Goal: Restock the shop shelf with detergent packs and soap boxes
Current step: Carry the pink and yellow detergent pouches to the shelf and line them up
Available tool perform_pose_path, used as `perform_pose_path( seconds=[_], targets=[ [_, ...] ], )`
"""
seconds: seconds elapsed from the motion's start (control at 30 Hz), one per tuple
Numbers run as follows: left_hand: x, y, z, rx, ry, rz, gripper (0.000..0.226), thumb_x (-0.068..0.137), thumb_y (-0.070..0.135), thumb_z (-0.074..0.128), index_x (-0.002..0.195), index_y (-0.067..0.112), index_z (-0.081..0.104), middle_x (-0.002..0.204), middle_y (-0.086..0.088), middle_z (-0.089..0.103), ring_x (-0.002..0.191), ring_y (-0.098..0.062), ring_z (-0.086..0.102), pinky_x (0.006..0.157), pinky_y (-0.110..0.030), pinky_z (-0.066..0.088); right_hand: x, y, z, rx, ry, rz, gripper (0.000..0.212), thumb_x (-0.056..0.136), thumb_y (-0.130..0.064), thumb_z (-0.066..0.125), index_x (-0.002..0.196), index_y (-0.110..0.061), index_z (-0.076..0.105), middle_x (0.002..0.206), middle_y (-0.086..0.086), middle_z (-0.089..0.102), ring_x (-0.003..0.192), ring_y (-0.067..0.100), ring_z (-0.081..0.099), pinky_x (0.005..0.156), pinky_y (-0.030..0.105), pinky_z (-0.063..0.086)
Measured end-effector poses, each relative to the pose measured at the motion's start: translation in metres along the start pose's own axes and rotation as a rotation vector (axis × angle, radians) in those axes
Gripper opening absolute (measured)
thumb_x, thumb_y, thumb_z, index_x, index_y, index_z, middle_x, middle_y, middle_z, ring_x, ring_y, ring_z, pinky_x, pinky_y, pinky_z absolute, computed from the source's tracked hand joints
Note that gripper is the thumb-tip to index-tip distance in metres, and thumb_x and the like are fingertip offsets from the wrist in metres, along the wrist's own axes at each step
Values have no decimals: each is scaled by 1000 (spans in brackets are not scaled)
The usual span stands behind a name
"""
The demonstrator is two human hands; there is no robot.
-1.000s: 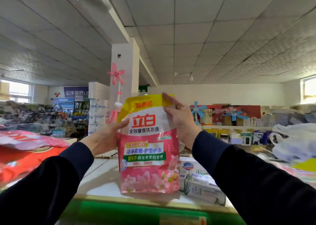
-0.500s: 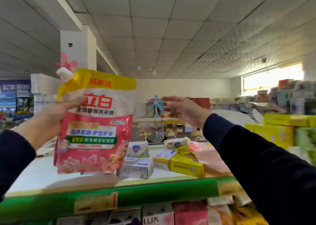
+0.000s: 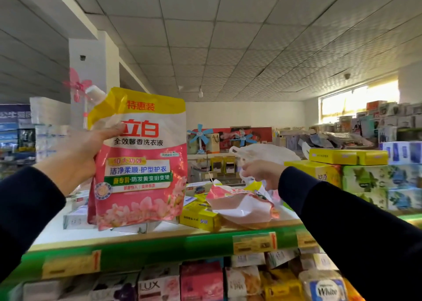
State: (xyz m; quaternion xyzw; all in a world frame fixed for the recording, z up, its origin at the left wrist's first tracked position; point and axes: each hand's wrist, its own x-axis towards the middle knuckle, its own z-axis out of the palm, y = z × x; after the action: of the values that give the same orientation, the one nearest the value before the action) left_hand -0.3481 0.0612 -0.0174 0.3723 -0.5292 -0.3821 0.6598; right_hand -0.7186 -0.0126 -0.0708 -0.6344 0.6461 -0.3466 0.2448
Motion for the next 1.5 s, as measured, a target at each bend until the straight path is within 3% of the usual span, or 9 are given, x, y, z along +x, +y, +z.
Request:
perform_pose_path(
  seconds=[0.17,0.27,0.4,0.87,1.0,1.1,1.23,1.4,1.5],
  targets=[
    [-12,-11,24,-9,4,-46,25,88,26,76,109,22,64,91,-13,79,64,-25,77,49,-44,61,4,41,-3,212,57,129,51,106,-8,46,154,1,32,158,24,35,112,35,55,85,33,55],
    [-16,-16,35,-4,26,-57,24,85,24,78,105,17,66,83,-11,80,60,-25,77,45,-40,59,6,57,0,340,51,209,56,105,-11,47,157,-2,28,111,23,54,91,34,56,76,42,52],
    [-20,-22,46,-21,17,-47,24,85,21,77,106,18,67,83,-11,80,62,-25,77,46,-39,59,17,61,3,371,112,196,54,105,-5,46,155,6,28,161,25,33,142,41,40,112,46,40],
    [-19,-29,56,11,28,-27,24,90,25,74,112,21,65,87,-8,81,66,-25,78,47,-37,60,30,64,12,973,125,276,44,104,-4,46,148,2,42,157,23,40,140,37,48,116,50,40],
    [-15,-31,56,7,25,-30,23,89,25,74,110,22,65,85,-8,81,66,-26,78,46,-38,59,35,62,16,987,33,293,35,100,-9,57,134,1,54,123,24,63,97,36,68,96,46,55],
    [-13,-33,52,-5,19,-36,27,89,27,75,114,24,65,92,-9,81,70,-27,78,50,-40,61,40,59,20,894,-10,358,17,99,-14,62,101,0,53,88,19,64,63,30,63,45,36,57],
    [-11,-37,47,-13,33,-37,39,87,27,77,123,21,64,101,-14,80,76,-31,79,60,-43,62,52,52,25,668,-69,340,20,100,-14,64,88,1,59,54,12,65,34,21,57,47,31,49],
    [-11,-39,45,-28,84,-11,56,85,24,80,135,15,58,110,-19,77,81,-35,77,65,-46,62,70,46,27,524,50,144,38,98,-6,66,129,15,58,118,28,68,81,31,64,76,34,50],
    [-13,-38,44,-35,109,-16,67,83,25,81,142,16,51,111,-18,76,85,-37,77,68,-50,62,73,31,19,666,170,-19,36,97,-6,67,130,7,63,127,27,67,115,37,66,103,46,52]
  ],
)
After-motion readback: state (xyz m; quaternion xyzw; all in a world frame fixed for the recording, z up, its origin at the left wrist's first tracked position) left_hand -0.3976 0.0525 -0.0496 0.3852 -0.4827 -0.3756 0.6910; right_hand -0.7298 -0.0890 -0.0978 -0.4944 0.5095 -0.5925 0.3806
